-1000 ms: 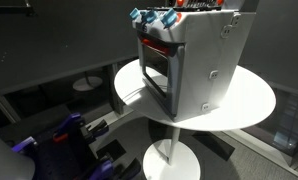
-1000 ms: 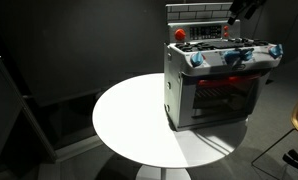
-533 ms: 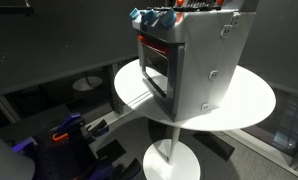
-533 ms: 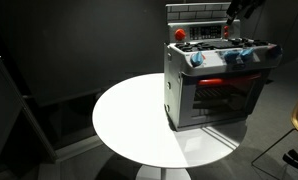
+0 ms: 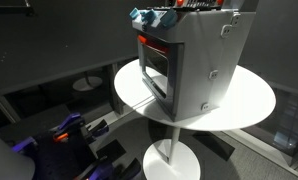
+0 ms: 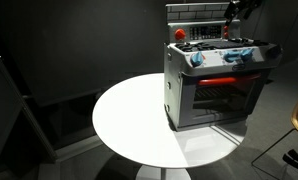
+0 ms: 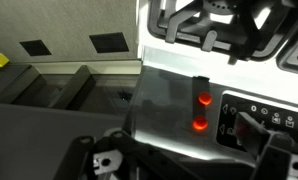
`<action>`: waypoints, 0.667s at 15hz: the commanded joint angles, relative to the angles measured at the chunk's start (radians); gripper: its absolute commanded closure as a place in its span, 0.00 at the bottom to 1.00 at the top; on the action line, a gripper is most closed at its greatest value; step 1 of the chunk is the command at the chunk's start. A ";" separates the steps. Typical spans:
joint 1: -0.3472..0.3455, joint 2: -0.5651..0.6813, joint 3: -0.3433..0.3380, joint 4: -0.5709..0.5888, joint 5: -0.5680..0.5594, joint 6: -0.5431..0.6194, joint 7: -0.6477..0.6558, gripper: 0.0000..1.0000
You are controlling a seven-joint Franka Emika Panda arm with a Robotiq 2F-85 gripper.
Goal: Push the top right button on the toy stove
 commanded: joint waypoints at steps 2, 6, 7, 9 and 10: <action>0.013 0.049 -0.032 0.064 -0.042 -0.019 0.055 0.00; 0.019 0.067 -0.048 0.079 -0.042 -0.021 0.063 0.00; 0.020 0.071 -0.051 0.081 -0.042 -0.021 0.063 0.00; 0.022 0.077 -0.056 0.085 -0.041 -0.022 0.062 0.00; 0.022 0.079 -0.058 0.087 -0.040 -0.022 0.062 0.00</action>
